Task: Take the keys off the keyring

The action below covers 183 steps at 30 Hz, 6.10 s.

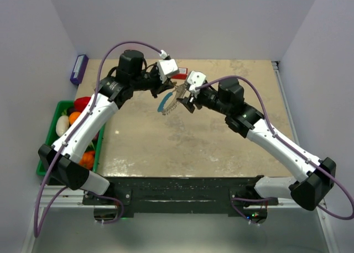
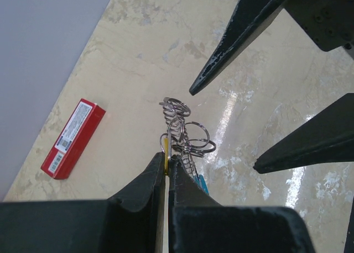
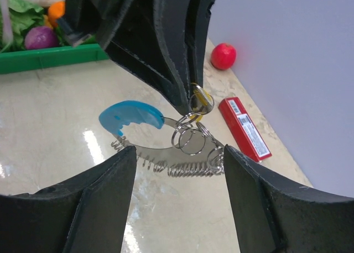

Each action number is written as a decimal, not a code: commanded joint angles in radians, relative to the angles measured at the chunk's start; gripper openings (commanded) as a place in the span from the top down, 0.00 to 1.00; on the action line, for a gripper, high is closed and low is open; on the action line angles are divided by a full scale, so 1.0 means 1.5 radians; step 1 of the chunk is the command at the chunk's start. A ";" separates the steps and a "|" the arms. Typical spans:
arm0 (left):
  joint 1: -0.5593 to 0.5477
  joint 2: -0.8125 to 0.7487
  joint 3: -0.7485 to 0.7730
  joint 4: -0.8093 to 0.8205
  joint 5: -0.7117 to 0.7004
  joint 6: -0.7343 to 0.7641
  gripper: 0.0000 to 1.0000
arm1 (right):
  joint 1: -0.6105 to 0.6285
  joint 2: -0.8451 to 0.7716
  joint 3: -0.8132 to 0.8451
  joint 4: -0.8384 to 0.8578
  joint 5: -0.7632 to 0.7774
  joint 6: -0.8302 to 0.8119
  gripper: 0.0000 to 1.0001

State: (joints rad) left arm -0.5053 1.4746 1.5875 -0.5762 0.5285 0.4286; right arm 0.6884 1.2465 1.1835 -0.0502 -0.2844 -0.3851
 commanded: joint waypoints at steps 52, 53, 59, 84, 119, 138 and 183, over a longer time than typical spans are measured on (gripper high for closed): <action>0.000 -0.069 -0.042 0.038 0.070 0.014 1.00 | -0.055 -0.042 0.067 -0.055 -0.012 -0.040 0.15; 0.000 -0.069 -0.041 0.037 0.074 0.016 1.00 | -0.054 -0.046 0.067 -0.066 -0.028 -0.045 0.13; 0.000 -0.075 -0.038 0.019 0.112 0.032 1.00 | -0.054 -0.053 0.071 -0.091 -0.052 -0.058 0.03; 0.001 -0.074 -0.020 -0.084 0.258 0.134 1.00 | -0.059 -0.022 0.187 -0.200 -0.174 -0.034 0.27; -0.004 -0.036 -0.008 -0.129 0.320 0.172 1.00 | -0.044 -0.013 0.141 -0.277 -0.329 -0.144 0.62; -0.012 -0.016 0.004 -0.143 0.327 0.181 1.00 | -0.019 0.035 0.153 -0.264 -0.296 -0.121 0.76; -0.013 -0.062 -0.018 -0.034 0.160 0.071 0.31 | -0.019 -0.007 0.102 -0.131 -0.102 -0.042 1.00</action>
State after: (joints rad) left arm -0.5198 1.3762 1.5520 -0.6800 0.7868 0.5858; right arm 0.6556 1.2686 1.3327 -0.3557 -0.5049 -0.4950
